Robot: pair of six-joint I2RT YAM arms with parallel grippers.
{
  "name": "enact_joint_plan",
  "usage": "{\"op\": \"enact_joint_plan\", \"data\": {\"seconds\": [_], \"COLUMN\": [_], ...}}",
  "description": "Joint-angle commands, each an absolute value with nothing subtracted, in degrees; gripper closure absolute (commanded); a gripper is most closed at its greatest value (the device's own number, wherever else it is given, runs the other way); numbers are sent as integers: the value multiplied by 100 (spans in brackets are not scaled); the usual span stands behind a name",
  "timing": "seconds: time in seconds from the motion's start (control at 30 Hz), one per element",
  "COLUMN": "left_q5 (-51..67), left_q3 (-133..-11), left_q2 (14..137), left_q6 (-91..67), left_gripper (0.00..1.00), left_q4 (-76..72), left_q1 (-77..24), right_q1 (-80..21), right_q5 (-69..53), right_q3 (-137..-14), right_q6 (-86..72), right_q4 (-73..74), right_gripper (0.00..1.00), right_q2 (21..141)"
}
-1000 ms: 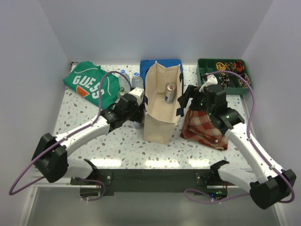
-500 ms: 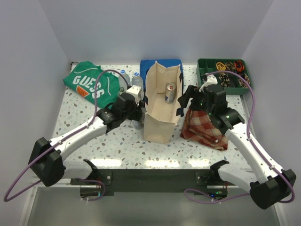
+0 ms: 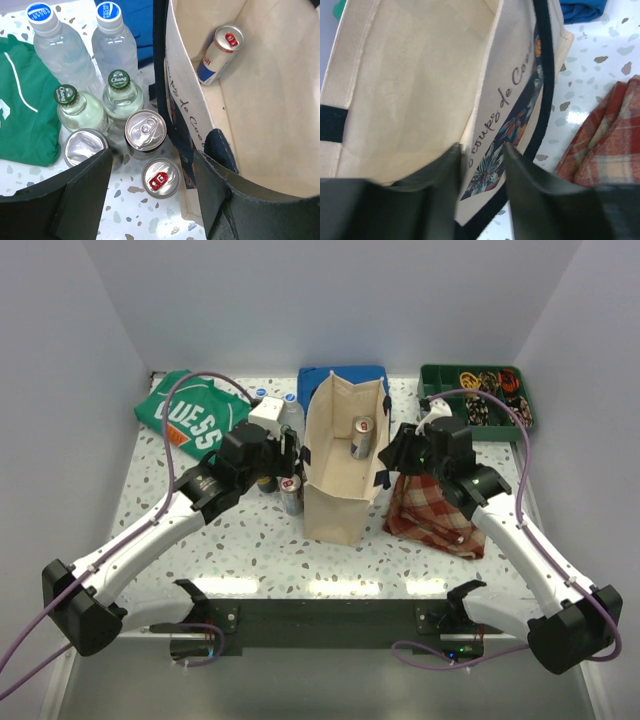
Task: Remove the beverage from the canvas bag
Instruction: Place the drink at the center of the board, then take out the drink from the canvas bag.
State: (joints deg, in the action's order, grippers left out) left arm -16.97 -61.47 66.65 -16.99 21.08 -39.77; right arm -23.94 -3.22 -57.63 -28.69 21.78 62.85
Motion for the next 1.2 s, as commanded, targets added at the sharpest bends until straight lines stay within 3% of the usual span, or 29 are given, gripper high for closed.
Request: {"op": "enact_joint_plan", "data": {"seconds": [0.0,0.1,0.73,0.93,1.17], "left_q5": [-1661,-1608,-1073,-415,386], "left_q3": [-6451,-6504,-7417,-8050,-8902], "left_q2": [6425,6416,6960,7565,8454], "left_q6": [-1696,-1670,-1336,-1160,-950], "left_gripper": [29,29,27,24,23], "left_q4": [2092,2092,2004,2100,2373], "left_q1": [-3981,-3981,-3981,-3981,-4016], "right_q1": [-2373,-2373,-2373,-2364,-2373], "right_q5": [-431,-431,-369,-378,-36], "right_q3": [-5845,-5801,-5748,-5801,-5880], "right_q6": [-2804,-2795,-2558,-2531,-2426], "right_q4": [2013,2004,2232,2434,2610], "right_gripper": [83,100,100,62,44], "right_q2": [6214,6135,5590,5783,5775]}}
